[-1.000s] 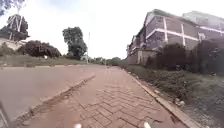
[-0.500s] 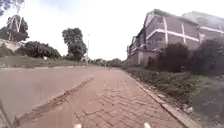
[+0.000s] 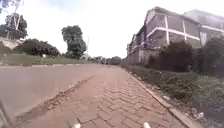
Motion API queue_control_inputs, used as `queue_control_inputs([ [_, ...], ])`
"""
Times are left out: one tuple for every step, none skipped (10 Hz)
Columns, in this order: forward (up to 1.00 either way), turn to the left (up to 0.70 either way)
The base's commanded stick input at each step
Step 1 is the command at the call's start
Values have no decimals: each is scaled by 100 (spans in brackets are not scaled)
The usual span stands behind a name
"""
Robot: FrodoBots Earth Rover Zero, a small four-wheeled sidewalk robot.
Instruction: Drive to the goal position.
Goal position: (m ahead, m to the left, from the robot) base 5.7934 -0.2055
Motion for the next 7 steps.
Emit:
queue_control_inputs([
  [50, 0],
  [50, 0],
  [50, 0],
  [50, 0],
  [50, 0],
  [50, 0],
  [50, 0],
])
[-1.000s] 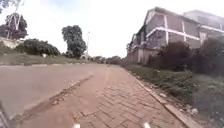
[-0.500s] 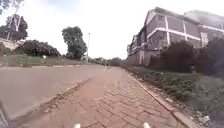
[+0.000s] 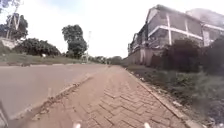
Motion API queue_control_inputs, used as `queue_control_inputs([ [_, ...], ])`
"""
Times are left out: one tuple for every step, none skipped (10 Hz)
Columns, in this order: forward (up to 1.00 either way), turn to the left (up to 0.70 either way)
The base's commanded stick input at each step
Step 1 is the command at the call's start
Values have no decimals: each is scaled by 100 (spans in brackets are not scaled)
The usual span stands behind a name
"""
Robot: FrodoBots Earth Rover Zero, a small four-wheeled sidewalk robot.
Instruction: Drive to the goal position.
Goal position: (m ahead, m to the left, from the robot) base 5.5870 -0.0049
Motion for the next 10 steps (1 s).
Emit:
queue_control_inputs([
  [50, 0],
  [50, 0],
  [50, 0],
  [50, 0],
  [50, 0],
  [50, 0],
  [50, 0],
  [50, 0],
  [50, 0],
  [50, 0],
])
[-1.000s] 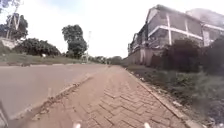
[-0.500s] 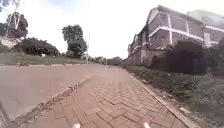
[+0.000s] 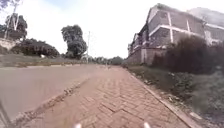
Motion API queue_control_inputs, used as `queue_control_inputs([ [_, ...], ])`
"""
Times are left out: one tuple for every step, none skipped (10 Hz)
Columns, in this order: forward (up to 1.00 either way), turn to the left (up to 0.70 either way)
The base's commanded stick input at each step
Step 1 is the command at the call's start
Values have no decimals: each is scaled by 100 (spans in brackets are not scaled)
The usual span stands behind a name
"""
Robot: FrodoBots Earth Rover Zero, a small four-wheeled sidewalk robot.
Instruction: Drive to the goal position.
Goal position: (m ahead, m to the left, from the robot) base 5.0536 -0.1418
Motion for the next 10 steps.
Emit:
queue_control_inputs([
  [50, 0],
  [50, 0],
  [50, 0],
  [50, 0],
  [50, 0],
  [50, 0],
  [50, 0],
  [50, 0],
  [50, 0],
  [50, 0],
])
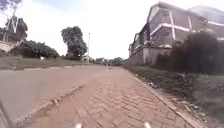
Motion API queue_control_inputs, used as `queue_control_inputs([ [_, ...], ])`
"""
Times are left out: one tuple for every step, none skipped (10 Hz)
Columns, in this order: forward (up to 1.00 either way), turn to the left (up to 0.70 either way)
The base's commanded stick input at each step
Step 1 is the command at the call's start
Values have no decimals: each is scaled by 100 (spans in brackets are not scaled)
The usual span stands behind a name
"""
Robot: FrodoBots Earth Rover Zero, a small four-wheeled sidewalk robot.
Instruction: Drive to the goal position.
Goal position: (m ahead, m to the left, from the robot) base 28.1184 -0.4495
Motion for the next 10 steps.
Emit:
queue_control_inputs([
  [50, 0],
  [50, 0],
  [50, 0],
  [50, 0],
  [50, 0],
  [50, 0],
  [50, 0],
  [50, 0],
  [50, 0],
  [50, 0],
])
